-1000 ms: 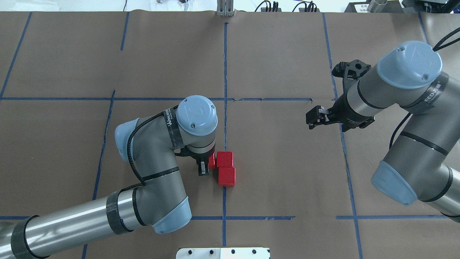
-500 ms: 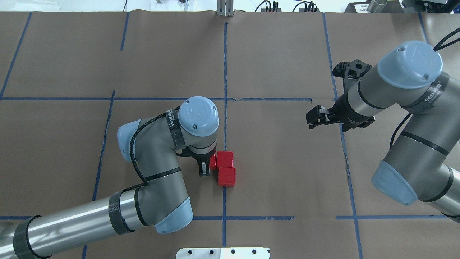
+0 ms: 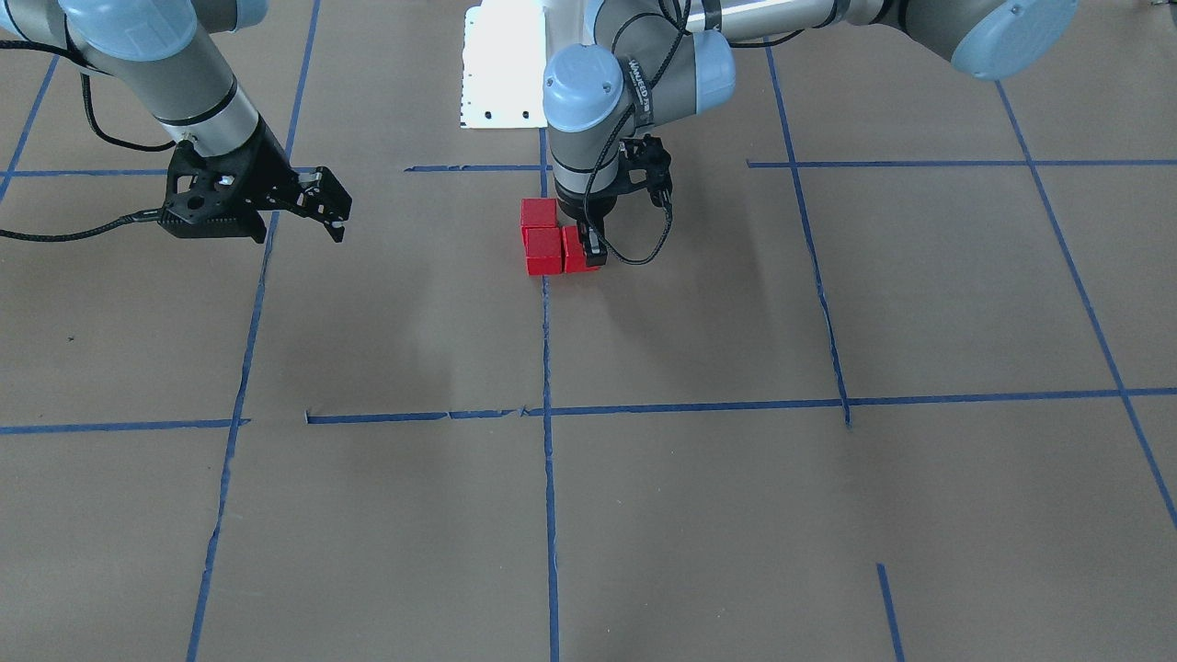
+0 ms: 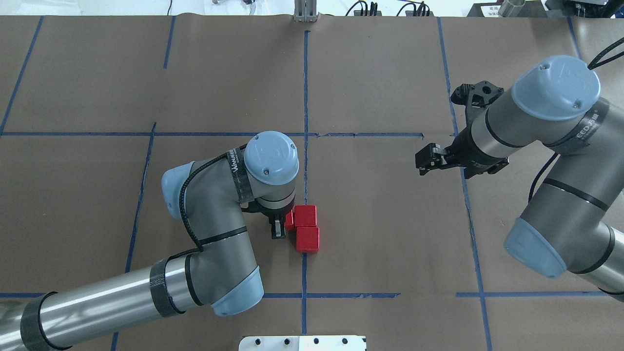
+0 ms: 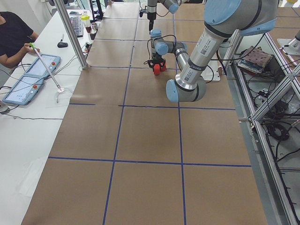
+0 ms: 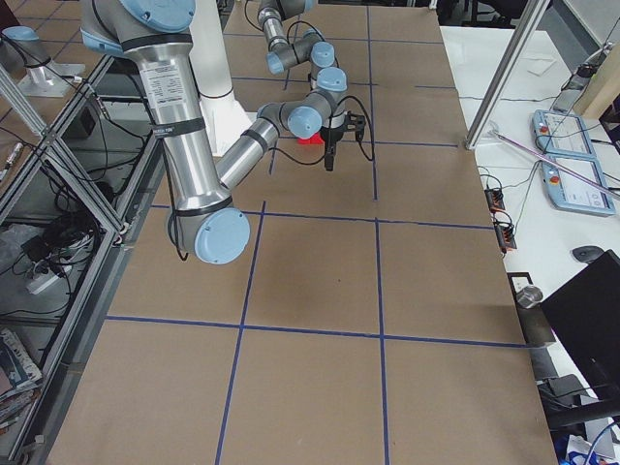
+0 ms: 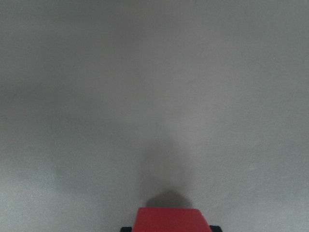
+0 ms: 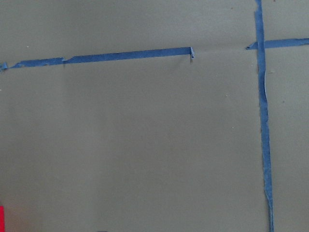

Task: Form red blocks into L shape at center
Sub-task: 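Lower the cube next to the farther cube and open the left gripper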

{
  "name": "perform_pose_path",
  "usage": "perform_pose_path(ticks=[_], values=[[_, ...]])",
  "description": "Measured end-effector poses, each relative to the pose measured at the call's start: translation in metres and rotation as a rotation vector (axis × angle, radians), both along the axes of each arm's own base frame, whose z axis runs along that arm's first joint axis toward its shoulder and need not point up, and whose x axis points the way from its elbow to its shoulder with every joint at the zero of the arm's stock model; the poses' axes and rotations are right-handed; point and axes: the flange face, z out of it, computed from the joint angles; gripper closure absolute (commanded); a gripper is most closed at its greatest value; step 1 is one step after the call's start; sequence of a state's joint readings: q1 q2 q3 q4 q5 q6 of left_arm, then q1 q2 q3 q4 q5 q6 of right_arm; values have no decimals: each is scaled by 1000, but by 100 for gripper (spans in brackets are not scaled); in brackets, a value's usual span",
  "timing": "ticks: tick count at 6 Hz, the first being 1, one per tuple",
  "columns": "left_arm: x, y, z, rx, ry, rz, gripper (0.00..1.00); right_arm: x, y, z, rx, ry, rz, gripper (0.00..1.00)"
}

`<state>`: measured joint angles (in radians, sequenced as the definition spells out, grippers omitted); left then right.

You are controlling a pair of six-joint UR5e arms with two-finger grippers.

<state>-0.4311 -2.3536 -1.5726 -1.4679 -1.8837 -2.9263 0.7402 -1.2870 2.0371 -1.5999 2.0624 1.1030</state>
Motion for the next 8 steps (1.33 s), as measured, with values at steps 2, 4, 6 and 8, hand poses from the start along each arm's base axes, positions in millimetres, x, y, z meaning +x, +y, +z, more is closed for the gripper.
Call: perform_pose_path(ticks=[2,4,6,8], values=[[3,-1,-5,2,2,2,98,0,0,0,1,0,0,0],[7,-3,-5,1,-3,2,92,0,0,0,0,0,-1,0],[7,-3,-5,0,-4,2,0,0,0,0,-1,0,0,0],[7,-3,-4,-2,-6,2,0,0,0,0,-1,0,0,0]])
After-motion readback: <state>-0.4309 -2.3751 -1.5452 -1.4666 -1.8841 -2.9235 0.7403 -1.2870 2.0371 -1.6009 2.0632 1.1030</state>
